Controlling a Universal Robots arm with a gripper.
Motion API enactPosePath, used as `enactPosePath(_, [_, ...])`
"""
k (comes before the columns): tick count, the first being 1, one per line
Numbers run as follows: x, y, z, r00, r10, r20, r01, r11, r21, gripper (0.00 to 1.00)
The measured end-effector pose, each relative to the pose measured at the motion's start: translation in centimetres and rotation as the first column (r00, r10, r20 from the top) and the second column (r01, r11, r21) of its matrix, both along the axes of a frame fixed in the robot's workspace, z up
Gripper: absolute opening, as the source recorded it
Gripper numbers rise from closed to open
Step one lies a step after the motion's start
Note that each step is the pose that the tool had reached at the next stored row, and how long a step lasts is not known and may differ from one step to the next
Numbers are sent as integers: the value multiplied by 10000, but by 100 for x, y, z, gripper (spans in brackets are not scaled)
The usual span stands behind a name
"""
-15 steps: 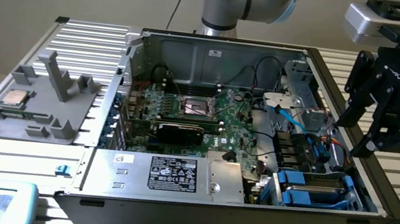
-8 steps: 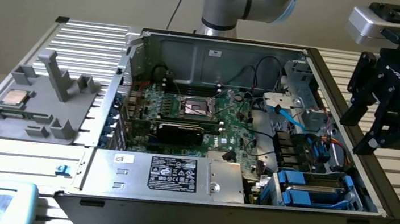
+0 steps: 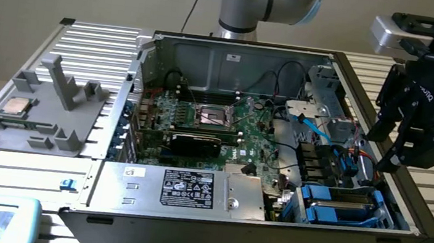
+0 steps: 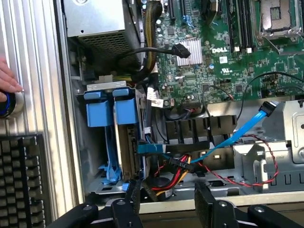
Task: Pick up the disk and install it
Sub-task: 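Insert the first disk wire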
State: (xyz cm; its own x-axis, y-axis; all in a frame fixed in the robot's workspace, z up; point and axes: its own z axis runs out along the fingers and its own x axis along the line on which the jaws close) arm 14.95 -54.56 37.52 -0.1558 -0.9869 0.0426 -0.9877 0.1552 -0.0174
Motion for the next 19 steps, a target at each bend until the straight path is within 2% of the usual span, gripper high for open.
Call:
enactPosePath(2, [0, 1, -11, 9997, -229, 22, 229, 9997, 1, 58])
enactPosePath(5, [-15, 12, -37, 9993, -369, 93, 369, 9993, 8, 58])
enactPosePath(11, [-140, 73, -129, 9989, -457, 116, 457, 9990, 9, 58])
enactPosePath(15, [-162, 105, -153, 9981, -559, 250, 559, 9984, 19, 58])
enactPosePath(19, [-161, 106, -189, 9945, -1007, 282, 1006, 9949, 22, 58])
